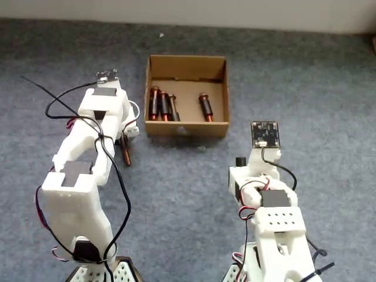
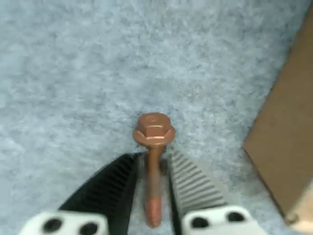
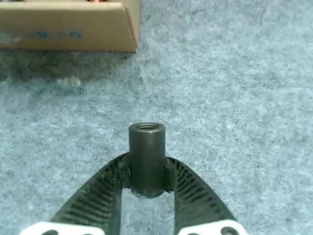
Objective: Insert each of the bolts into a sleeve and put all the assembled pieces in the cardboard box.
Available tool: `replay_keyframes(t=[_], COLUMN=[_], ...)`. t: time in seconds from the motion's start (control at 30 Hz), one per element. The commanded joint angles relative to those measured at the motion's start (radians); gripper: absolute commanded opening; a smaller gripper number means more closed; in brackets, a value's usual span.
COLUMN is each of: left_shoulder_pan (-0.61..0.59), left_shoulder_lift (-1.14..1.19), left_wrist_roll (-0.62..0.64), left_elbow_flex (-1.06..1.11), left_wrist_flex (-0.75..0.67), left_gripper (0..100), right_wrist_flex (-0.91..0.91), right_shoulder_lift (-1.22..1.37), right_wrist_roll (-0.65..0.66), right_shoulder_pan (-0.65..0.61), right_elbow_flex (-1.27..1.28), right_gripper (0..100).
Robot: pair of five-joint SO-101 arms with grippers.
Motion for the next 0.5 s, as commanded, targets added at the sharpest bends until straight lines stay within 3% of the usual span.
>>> replay_keyframes(t=[0.0,0.1,0.23,0.47], left_shoulder_pan=[0.021,0.045,0.047,0.062], left_shoulder_lift=[0.002,-0.008,-0.044,-0.263], left_wrist_roll=[-0.003,-0.011,-0.127,-0.157], left_elbow_flex=[-0.007,-0.005,-0.001,0.085], left_wrist_flex=[0.008,0.014,0.006,0.006], left_gripper=[1,0,0,0], right_wrist_flex=[-0.019,-0.019,-0.019,-0.013], right_shoulder_lift=[-0.021,-0.021,-0.021,-0.022], right_wrist_roll=[0.011,0.011,0.011,0.009], right_shoulder_pan=[0.005,0.005,0.005,-0.053], right_elbow_flex=[-0.007,-0.007,-0.007,-0.007], right_gripper=[0.9,0.9,0.9,0.9])
